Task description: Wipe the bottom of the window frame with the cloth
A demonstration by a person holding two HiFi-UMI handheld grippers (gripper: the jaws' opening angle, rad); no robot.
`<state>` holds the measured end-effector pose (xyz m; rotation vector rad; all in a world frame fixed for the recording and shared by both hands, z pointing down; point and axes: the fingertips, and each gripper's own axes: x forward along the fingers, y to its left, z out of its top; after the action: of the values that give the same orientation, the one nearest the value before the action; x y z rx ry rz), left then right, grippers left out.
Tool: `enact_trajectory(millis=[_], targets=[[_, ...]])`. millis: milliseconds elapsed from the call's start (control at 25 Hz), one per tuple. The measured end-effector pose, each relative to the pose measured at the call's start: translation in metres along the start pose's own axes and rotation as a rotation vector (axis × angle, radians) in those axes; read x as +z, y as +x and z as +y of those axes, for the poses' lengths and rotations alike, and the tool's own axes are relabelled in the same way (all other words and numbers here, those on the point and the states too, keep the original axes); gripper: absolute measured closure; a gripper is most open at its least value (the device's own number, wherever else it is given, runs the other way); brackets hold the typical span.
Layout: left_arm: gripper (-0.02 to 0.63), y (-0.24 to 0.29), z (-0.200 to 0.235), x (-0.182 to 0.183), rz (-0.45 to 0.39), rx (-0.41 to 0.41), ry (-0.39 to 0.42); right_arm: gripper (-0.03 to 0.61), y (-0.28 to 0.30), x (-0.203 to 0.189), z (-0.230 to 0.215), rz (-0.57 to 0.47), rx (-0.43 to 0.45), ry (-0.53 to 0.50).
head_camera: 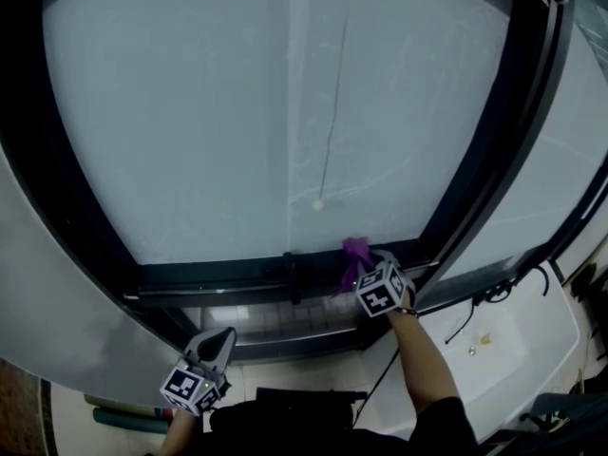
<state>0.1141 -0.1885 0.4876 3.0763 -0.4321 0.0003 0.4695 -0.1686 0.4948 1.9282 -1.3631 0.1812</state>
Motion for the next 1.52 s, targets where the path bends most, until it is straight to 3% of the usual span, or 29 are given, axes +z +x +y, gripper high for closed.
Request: enact_trajectory(millis=[240, 1520], targets=[[0.612, 0.006, 0.001, 0.006, -0.023, 0.009, 0.002, 0.508, -0.001, -0.010, -0.016, 0.024, -0.021, 0.004], [0.612, 0.017, -0.008, -0.003, 0.021, 0.042, 0.012, 0.508, 0.001, -0.070, -0.101, 0.067, -0.164, 0.082]])
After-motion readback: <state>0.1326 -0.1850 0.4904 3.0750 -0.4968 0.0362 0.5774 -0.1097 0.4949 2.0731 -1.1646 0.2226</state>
